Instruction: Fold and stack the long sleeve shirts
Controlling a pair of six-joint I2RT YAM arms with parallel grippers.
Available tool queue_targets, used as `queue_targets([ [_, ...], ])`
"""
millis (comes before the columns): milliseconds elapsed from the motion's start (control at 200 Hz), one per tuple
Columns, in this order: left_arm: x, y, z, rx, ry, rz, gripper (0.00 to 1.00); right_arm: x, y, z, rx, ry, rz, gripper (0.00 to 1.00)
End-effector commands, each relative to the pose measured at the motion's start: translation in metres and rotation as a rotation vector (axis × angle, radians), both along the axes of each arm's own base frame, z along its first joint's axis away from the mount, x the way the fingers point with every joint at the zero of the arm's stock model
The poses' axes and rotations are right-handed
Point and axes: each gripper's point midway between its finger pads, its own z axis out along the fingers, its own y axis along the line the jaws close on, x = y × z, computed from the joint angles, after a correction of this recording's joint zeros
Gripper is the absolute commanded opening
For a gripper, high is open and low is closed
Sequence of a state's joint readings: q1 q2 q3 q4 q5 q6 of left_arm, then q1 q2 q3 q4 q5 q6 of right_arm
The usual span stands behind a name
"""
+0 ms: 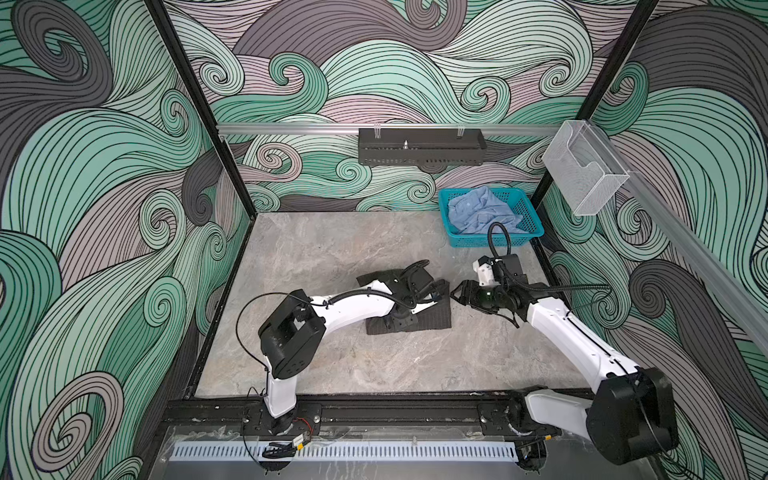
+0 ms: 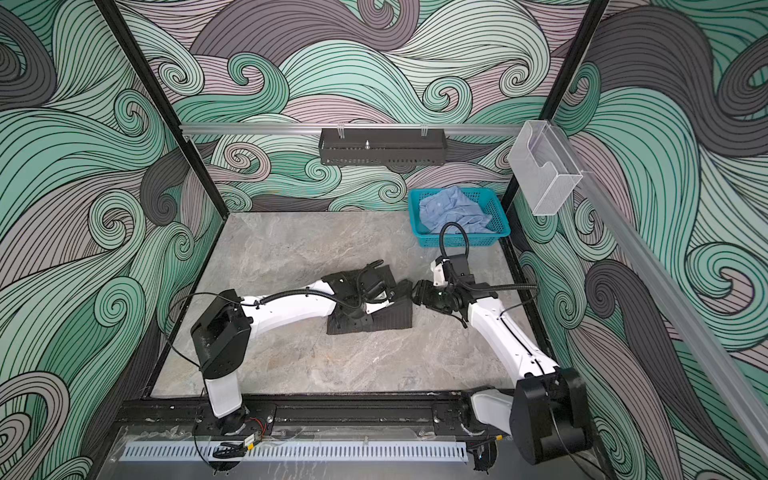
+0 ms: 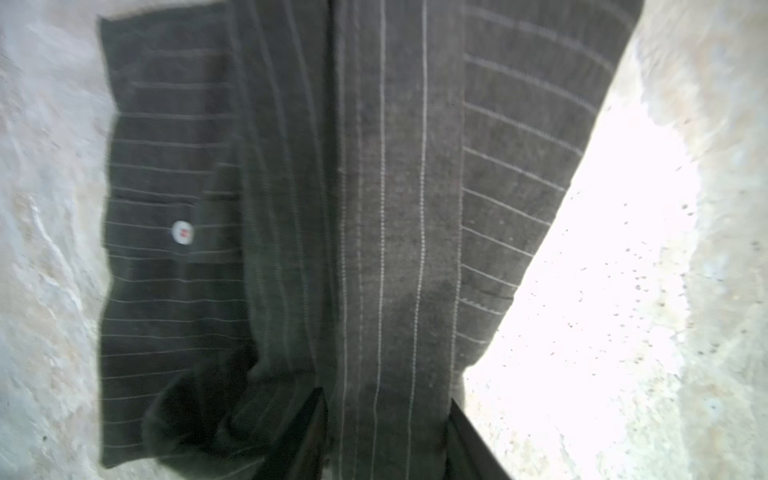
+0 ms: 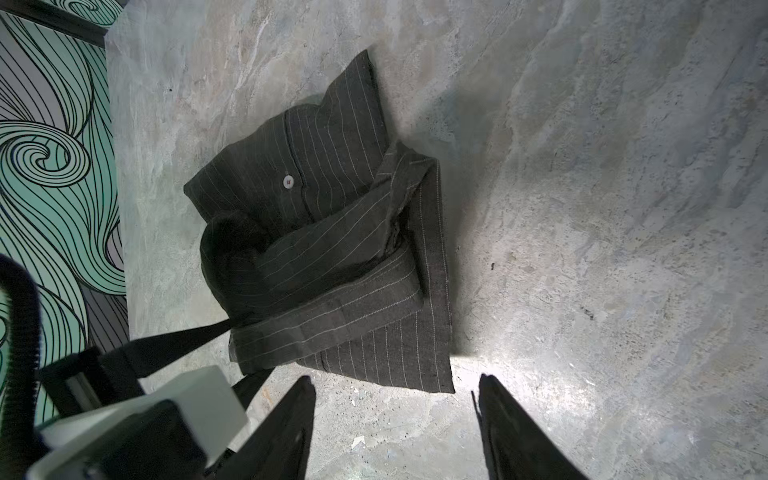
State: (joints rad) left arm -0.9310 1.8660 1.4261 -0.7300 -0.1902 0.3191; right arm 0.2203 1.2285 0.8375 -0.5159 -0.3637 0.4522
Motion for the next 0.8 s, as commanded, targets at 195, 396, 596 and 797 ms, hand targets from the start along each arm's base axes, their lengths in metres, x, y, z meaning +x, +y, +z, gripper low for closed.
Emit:
queue_targets([
  [195,0.016,0.009,0.008,-0.017,0.087,0.101,0.00,0.003,0.003,0.008,0.022,-0.017,0.013,0.63],
  [396,0.048,0.025,0.039,-0.149,0.124,0.259,0.00,0.004,0.005,0.007,0.028,-0.014,0.015,0.63],
  [596,0.082,0.055,0.055,-0.264,0.212,0.467,0.00,0.009,0.010,0.004,0.047,0.000,0.032,0.63],
  [797,0.104,0.081,0.026,-0.231,0.363,0.652,0.00,0.012,0.023,-0.004,0.046,0.023,0.071,0.63],
])
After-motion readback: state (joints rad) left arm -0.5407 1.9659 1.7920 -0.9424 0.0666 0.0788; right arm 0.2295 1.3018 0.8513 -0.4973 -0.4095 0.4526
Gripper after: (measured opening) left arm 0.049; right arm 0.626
